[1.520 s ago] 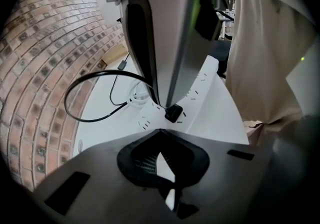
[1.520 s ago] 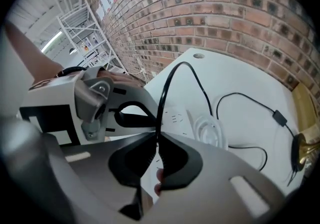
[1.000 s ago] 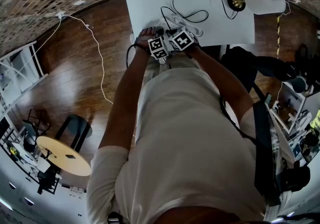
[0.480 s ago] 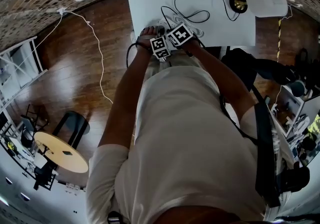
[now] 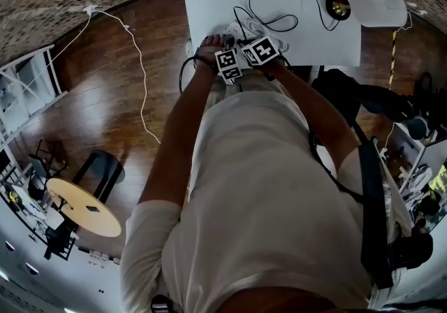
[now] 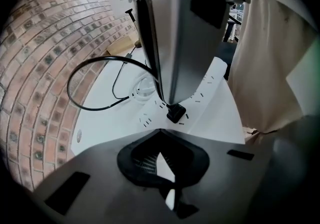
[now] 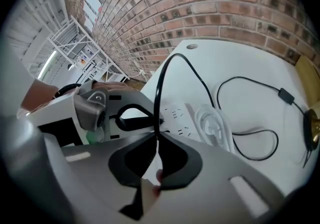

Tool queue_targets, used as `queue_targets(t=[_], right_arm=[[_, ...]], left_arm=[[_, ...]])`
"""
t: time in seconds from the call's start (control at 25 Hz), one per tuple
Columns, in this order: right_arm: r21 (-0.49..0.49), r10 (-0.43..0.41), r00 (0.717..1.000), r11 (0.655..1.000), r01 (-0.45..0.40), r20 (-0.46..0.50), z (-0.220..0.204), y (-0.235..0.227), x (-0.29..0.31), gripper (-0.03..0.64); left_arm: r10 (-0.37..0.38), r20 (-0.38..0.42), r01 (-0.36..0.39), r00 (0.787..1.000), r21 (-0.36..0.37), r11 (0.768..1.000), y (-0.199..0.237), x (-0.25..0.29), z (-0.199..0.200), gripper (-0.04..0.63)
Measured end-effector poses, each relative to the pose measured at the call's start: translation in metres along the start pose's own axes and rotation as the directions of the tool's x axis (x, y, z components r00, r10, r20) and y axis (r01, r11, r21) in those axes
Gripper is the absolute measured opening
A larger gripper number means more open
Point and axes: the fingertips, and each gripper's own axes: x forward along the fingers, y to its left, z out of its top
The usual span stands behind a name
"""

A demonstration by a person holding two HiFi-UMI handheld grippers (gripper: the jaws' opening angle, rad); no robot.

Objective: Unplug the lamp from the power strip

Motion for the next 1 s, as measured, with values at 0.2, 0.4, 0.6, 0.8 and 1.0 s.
queue_targets(t=[0.2, 0.4, 0.6, 0.8, 1.0], right_arm=[[0.044, 0.012, 0.999, 0.999, -0.009, -0.05, 0.0056, -0.0025, 0.004, 0.012], [0.019, -0.004, 1.0, 1.0, 0.004, 0.001, -0.0002, -0.0012, -0.0025, 0.012], [0.048, 0.017, 0.998, 0.999, -0.014, -0.062, 0.004, -0.0014, 0.0029, 0.012], [0.018, 0.006, 0.999, 1.0, -0.005, -0.053, -0.0003, -0.0016, -0.0004, 0.012], [0.047, 0.019, 0.998, 0.999, -0.016, -0.061, 0.0045, -0.0023, 0.0027, 0.014]], left_arm=[[0.015, 0.002, -0.016, 1.0, 0.016, 1.0, 0.0022, 0.0008, -0.0005, -0.017], [-0.014, 0.002, 0.014, 1.0, -0.012, 1.0, 0.0007, 0.0, 0.0011, -0.017], [0.006, -0.019, -0.006, 1.0, 0.022, 1.0, 0.0, 0.0001, 0.0008, -0.018], [-0.002, -0.026, 0.003, 1.0, 0.035, 0.999, -0.0019, 0.0011, 0.0015, -0.018], [0.011, -0.035, -0.009, 0.999, 0.051, 0.999, -0.0008, 0.0017, 0.0011, -0.017]])
